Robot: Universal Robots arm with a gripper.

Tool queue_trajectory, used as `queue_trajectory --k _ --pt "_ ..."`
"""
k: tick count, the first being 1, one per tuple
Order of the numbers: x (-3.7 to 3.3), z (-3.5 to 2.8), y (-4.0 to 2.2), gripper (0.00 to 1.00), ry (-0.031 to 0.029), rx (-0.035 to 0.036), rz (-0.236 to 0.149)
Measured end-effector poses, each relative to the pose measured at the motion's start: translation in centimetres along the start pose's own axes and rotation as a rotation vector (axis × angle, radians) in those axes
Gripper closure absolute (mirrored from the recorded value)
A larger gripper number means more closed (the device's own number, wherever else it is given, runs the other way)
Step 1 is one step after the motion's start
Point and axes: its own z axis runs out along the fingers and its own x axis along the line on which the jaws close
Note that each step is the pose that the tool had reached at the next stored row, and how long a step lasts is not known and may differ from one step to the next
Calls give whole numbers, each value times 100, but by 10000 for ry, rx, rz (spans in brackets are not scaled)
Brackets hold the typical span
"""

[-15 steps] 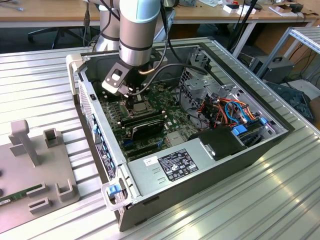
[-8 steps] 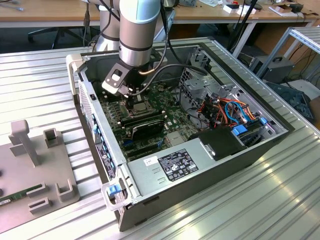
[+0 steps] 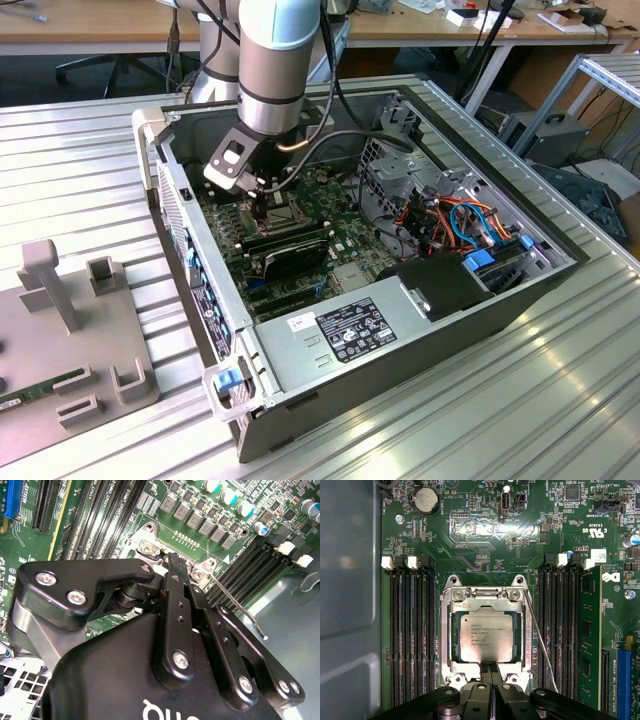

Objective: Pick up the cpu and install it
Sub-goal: 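Close the cpu cover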

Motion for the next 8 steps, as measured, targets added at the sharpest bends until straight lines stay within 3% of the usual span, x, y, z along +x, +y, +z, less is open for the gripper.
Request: queue_trajectory --k 8 --pt "-1 16 -1 89 -3 2 0"
